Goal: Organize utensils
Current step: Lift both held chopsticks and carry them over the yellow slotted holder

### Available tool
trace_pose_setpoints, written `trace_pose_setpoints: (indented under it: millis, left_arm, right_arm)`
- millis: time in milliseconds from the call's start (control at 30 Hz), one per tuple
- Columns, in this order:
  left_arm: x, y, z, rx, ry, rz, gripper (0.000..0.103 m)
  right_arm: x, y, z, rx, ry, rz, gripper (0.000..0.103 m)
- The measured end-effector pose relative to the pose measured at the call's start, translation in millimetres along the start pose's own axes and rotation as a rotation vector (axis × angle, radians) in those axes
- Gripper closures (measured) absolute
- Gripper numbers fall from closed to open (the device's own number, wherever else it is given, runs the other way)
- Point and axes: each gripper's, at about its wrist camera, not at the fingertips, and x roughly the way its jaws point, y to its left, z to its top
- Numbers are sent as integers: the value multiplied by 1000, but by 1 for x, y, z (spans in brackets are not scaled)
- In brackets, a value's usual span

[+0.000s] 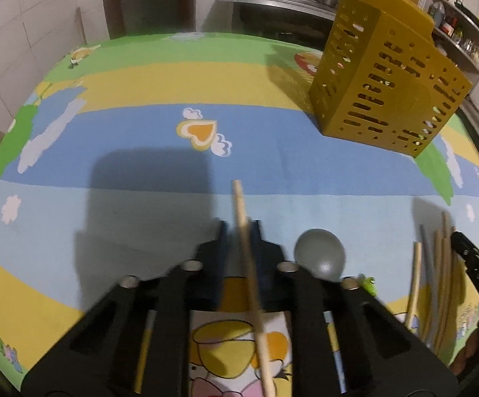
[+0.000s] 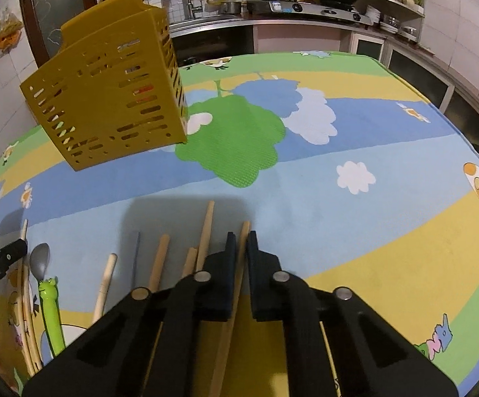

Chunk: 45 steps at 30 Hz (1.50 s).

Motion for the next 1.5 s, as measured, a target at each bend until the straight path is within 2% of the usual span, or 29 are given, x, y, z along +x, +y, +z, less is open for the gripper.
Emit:
trace_pose_setpoints:
  millis: [133,200,467,600,800,1067,1267,1400,1500]
  left_arm:
    - [-8,2,-6,-30,-9,-32,98]
    - [-19,2,-9,-35,-41,-45,98]
    - [-100,-2,-26,-19,-274,-74,98]
    - [-130,-7,-38,-2,-368,-62,98]
    - [-153,-6,-53,-5,-445,-52,98]
    - [-186,-10,-73,-2,-523,-84,99]
    - [-202,-22,-59,23,-570,-110,99]
    - [-213,-37,-32,46,-596,-141,99]
    - [-227,-52,0,79,-656,-139,99]
  right_arm:
    - [-13,-5,-1,13,-31,66,97]
    - [-26,-7,0,6,-73,91,97]
    - [-87,-10,7,-22,-265,165,97]
    - [-115,-11,3,-46,-367,182,97]
    - [-139,-18,-9,-65,-453,212,97]
    - [-169,-31,-33,-50,-559,238,97]
    - [-197,-31,-15,-65,-637,272,97]
    - [-209,-21,16,-95,-694,260,97]
    - [-218,-12,46,-111,-736,264,97]
